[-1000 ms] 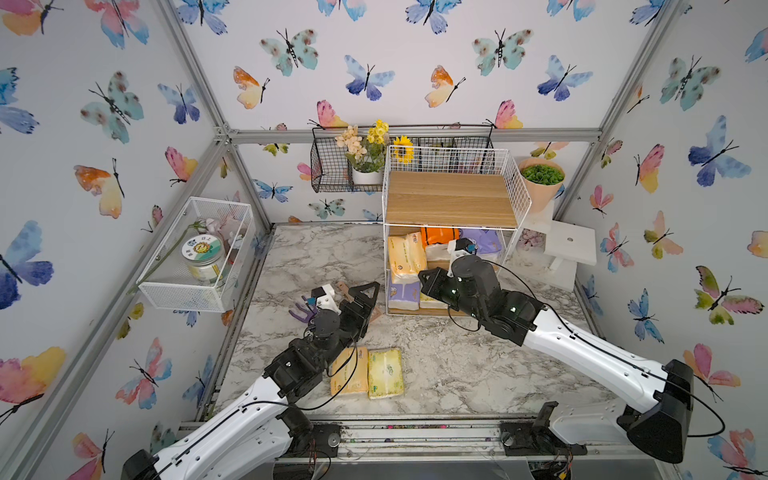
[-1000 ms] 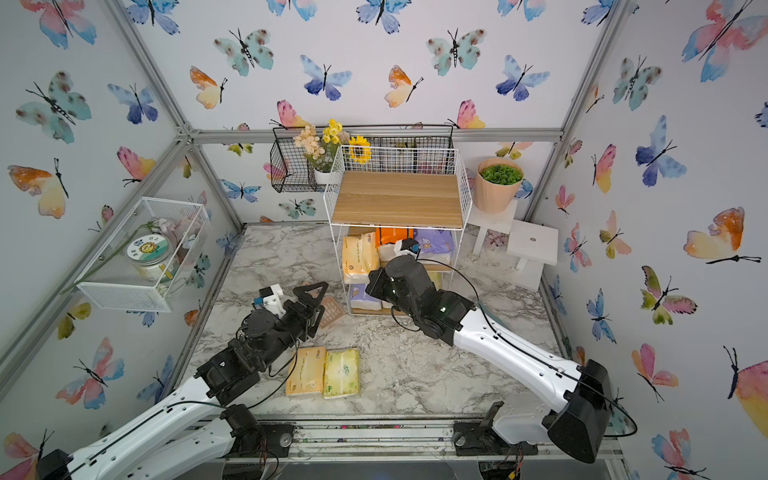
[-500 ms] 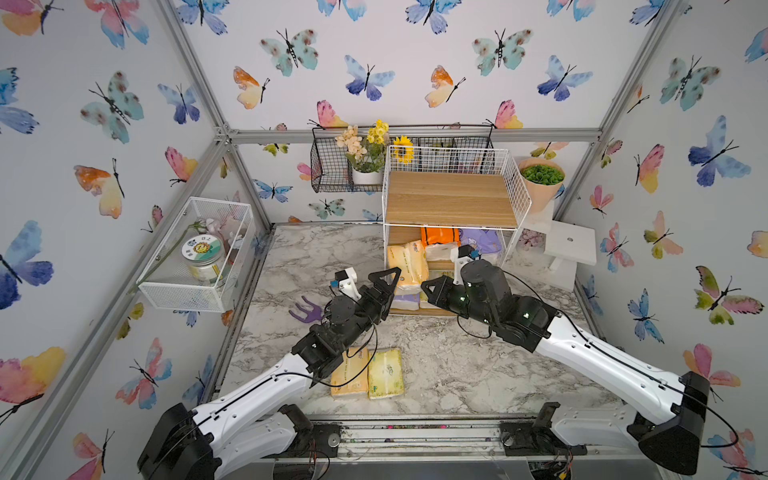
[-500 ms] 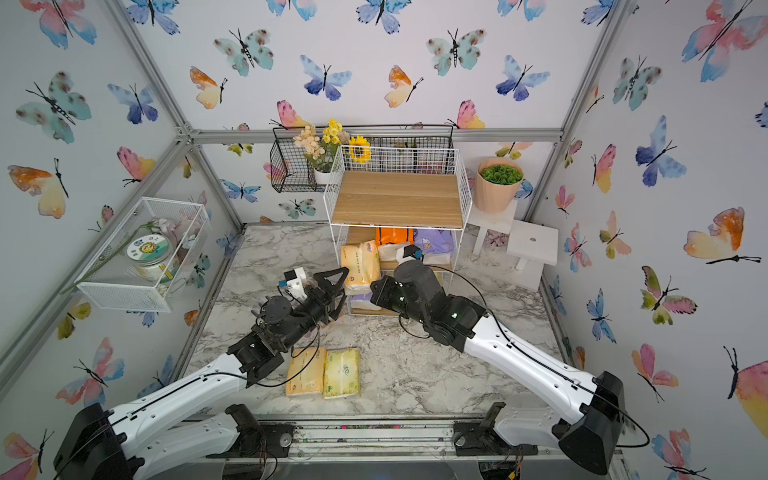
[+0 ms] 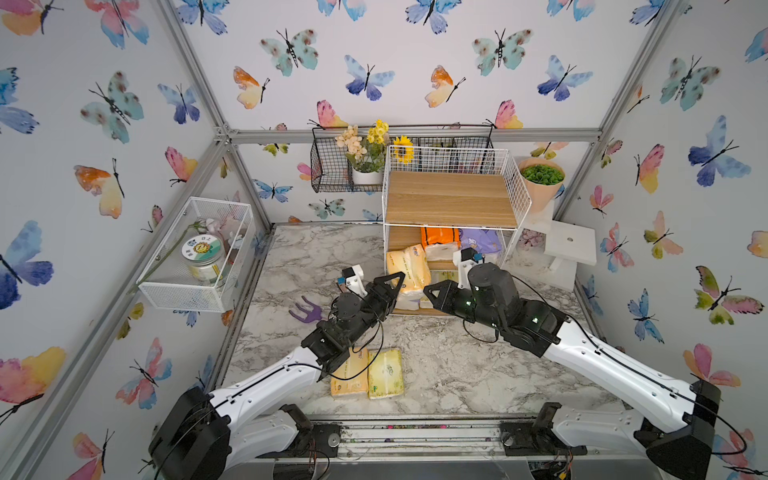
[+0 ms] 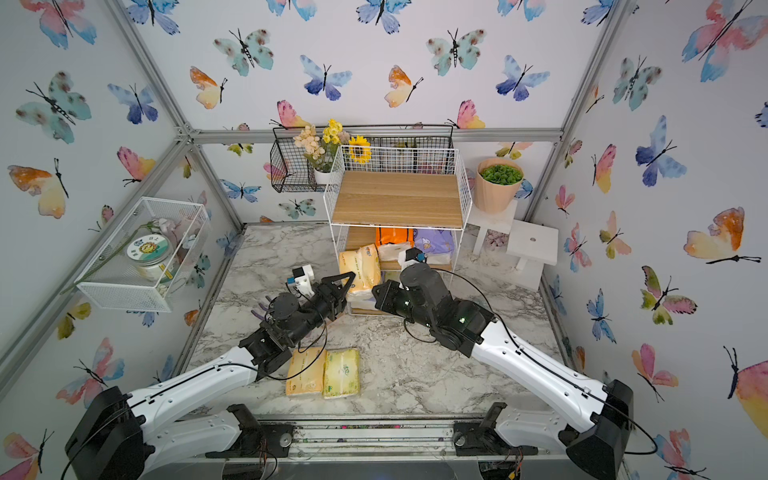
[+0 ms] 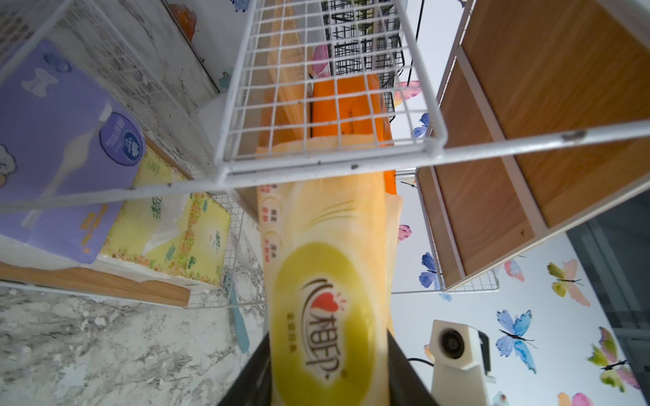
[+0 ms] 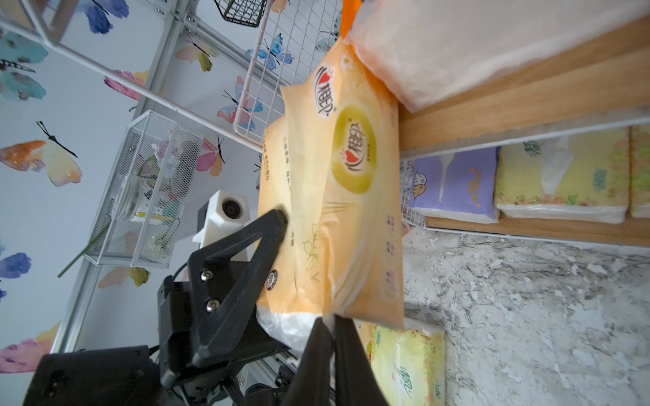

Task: Remove the tissue boxes from the shelf
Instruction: Pick up a box of tissues from the shelf.

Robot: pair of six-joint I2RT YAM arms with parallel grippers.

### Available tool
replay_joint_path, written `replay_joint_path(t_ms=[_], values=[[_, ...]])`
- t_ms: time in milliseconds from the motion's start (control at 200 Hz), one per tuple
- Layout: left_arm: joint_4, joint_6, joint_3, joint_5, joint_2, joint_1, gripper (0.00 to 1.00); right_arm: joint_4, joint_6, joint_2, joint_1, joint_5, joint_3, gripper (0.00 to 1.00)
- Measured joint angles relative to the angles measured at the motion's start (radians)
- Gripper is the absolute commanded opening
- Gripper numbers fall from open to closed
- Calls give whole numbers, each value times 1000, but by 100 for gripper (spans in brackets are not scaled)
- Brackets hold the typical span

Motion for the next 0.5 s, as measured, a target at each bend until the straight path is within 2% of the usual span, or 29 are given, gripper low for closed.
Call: replay_joint_path(t_ms=[80, 310, 375, 501], values=[[2, 2, 0, 5, 0, 0, 29, -36, -37, 10, 0, -17, 43, 48], [2, 23, 0, 48, 0, 1, 27, -76, -55, 1, -13, -50, 86, 71], [2, 34, 0, 72, 0, 2, 24, -77, -51, -14, -27, -60, 75, 76], [0, 60, -3, 131, -12, 2, 19, -82, -47, -67, -46, -58, 48, 80]])
